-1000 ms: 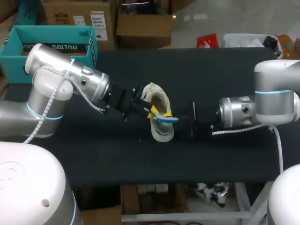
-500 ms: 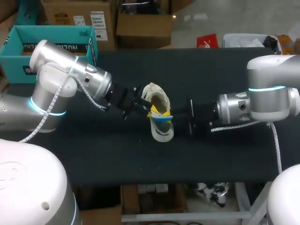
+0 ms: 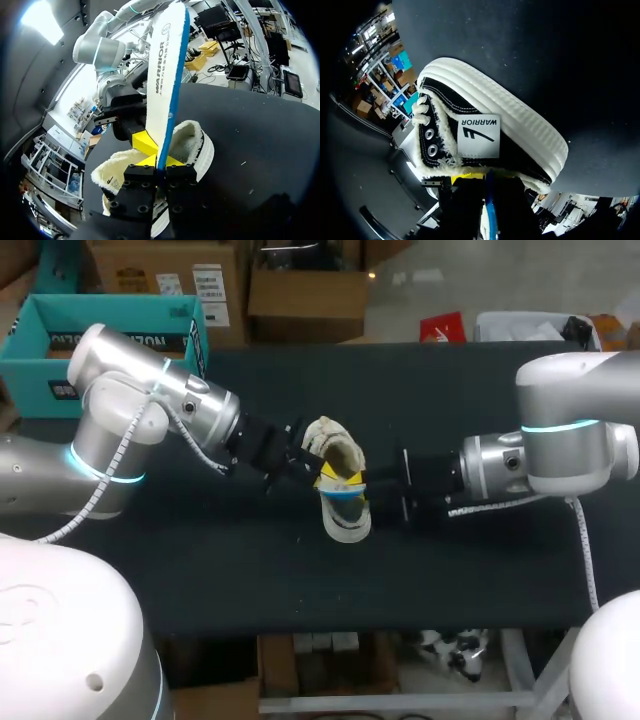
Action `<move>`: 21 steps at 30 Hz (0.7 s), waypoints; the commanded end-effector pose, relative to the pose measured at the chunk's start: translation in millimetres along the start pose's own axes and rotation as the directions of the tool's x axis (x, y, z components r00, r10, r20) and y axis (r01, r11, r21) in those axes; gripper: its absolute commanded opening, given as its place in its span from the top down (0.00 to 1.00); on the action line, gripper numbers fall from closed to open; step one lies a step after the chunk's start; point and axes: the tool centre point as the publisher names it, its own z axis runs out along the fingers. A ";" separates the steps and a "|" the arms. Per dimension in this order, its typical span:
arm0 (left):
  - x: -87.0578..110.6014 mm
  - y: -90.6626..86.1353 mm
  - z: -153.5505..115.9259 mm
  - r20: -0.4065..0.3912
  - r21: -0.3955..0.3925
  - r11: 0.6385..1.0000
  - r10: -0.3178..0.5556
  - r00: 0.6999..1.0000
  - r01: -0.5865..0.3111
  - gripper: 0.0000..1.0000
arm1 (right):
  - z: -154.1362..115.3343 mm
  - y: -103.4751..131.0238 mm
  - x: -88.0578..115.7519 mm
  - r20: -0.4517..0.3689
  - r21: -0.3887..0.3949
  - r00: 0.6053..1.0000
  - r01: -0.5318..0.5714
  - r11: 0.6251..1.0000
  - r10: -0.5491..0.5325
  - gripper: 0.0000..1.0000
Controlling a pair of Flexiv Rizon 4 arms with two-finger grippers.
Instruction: Open the shoe tongue, take the insole out of the shoe, put the insole back into the shoe, and pack the shoe into the shoebox
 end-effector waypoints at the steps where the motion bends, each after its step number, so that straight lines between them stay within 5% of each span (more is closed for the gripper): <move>1: 1.2 -3.0 4.3 -0.002 0.014 1.000 0.007 1.000 -0.007 0.71 | 0.6 4.6 -3.4 -0.010 0.006 1.000 0.000 1.000 0.000 1.00; 4: 3.2 -14.2 -0.3 0.004 0.034 0.999 0.028 1.000 -0.028 0.55 | 0.2 5.7 -3.8 -0.011 -0.003 1.000 -0.003 1.000 0.003 1.00; 8: 8.7 -32.9 -2.6 0.013 0.054 0.996 0.077 0.997 -0.077 0.55 | -2.3 5.6 -4.4 -0.017 -0.017 1.000 -0.006 1.000 0.005 1.00; 10: 8.8 -40.5 -2.1 0.018 0.072 0.993 0.095 0.995 -0.096 0.67 | -2.5 5.4 -4.3 -0.018 -0.021 1.000 -0.006 1.000 0.006 1.00; 12: 9.6 -46.4 -1.2 0.024 0.077 0.990 0.113 0.993 -0.115 1.00 | -2.7 5.4 -4.2 -0.018 -0.024 1.000 -0.007 1.000 0.007 1.00; 17: 14.2 -54.0 1.9 0.016 0.080 0.986 0.143 0.990 -0.144 1.00 | -3.1 6.5 -5.3 -0.021 -0.021 1.000 -0.019 1.000 0.018 1.00; 18: 13.9 -53.0 2.8 0.016 0.075 0.987 0.145 0.989 -0.145 1.00 | -3.0 5.4 -6.1 -0.020 -0.018 1.000 -0.021 1.000 0.021 0.88; 21: 12.9 -48.6 3.9 0.019 0.063 0.988 0.139 0.990 -0.139 1.00 | -5.9 -7.6 -7.6 -0.013 -0.045 1.000 -0.009 0.999 0.009 0.04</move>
